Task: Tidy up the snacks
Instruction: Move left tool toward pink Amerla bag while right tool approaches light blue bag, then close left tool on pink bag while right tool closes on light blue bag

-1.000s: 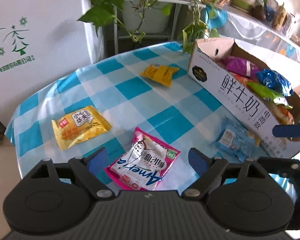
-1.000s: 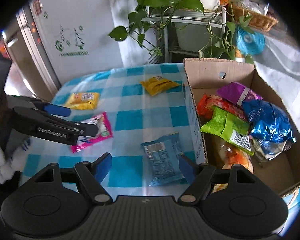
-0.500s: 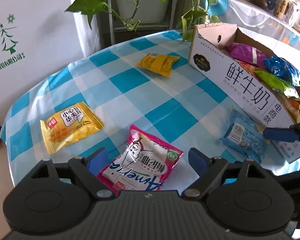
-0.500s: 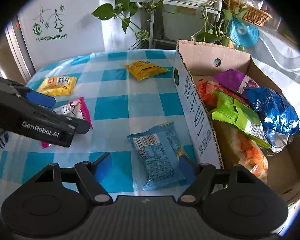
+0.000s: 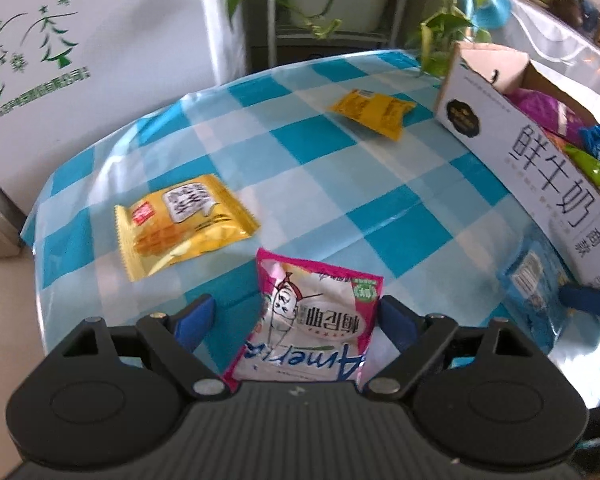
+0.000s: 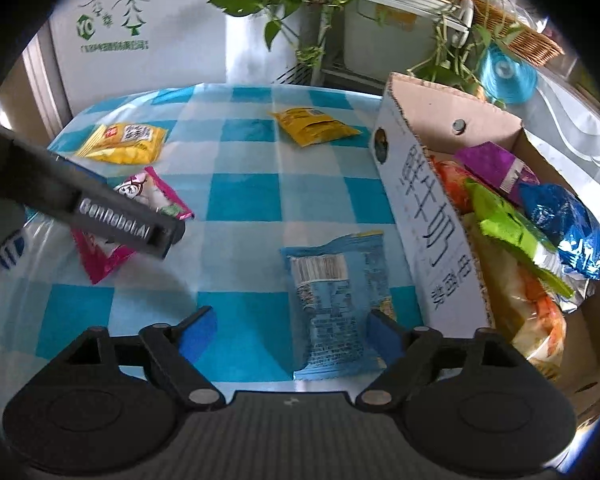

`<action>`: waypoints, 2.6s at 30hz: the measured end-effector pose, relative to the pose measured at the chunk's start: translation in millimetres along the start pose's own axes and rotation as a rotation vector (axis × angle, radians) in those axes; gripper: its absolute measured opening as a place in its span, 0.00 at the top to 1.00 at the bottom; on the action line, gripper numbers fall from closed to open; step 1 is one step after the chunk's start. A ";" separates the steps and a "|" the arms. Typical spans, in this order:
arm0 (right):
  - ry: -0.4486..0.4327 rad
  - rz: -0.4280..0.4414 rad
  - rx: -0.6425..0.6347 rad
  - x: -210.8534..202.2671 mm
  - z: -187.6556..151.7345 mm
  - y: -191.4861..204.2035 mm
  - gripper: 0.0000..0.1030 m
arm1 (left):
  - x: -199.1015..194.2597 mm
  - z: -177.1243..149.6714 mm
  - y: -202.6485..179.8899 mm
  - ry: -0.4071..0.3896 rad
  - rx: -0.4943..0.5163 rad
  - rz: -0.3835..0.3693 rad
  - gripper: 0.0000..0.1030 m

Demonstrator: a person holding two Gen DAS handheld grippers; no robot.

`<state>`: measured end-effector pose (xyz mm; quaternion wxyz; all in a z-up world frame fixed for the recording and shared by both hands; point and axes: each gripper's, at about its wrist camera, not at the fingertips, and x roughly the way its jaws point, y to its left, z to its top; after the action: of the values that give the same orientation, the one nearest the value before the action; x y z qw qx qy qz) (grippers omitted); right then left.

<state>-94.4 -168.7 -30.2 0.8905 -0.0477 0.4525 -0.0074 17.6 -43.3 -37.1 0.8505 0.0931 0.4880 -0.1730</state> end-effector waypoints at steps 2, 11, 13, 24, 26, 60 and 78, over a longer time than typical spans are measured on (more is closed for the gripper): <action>-0.004 0.024 -0.015 -2.0 -0.5 4.4 0.14 | -0.7 -1.2 4.5 0.000 -0.017 0.018 0.14; -0.087 0.049 0.002 -17.1 7.0 6.0 0.17 | -5.7 -10.5 25.2 0.005 -0.097 0.030 0.15; -0.075 0.017 0.062 -12.3 9.1 -3.1 0.17 | -7.8 -11.2 25.7 0.001 -0.105 0.021 0.15; 0.042 -0.047 0.233 18.6 13.1 -10.2 0.18 | -10.4 -14.0 31.4 0.012 -0.121 0.013 0.15; 0.036 -0.039 0.212 19.5 14.8 -5.8 0.27 | -10.8 -15.8 33.7 0.015 -0.125 0.015 0.15; 0.041 -0.008 0.171 24.8 22.2 -6.1 0.17 | -2.1 -22.1 26.1 0.015 -0.157 0.080 0.00; 0.090 0.050 0.185 13.8 49.4 -22.6 0.45 | -13.7 -16.6 16.3 -0.027 -0.108 0.024 0.49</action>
<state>-45.7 -188.0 -10.3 0.8699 0.0461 0.4903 -0.0289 4.3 -20.1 -33.9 0.8628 0.0507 0.4838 -0.1374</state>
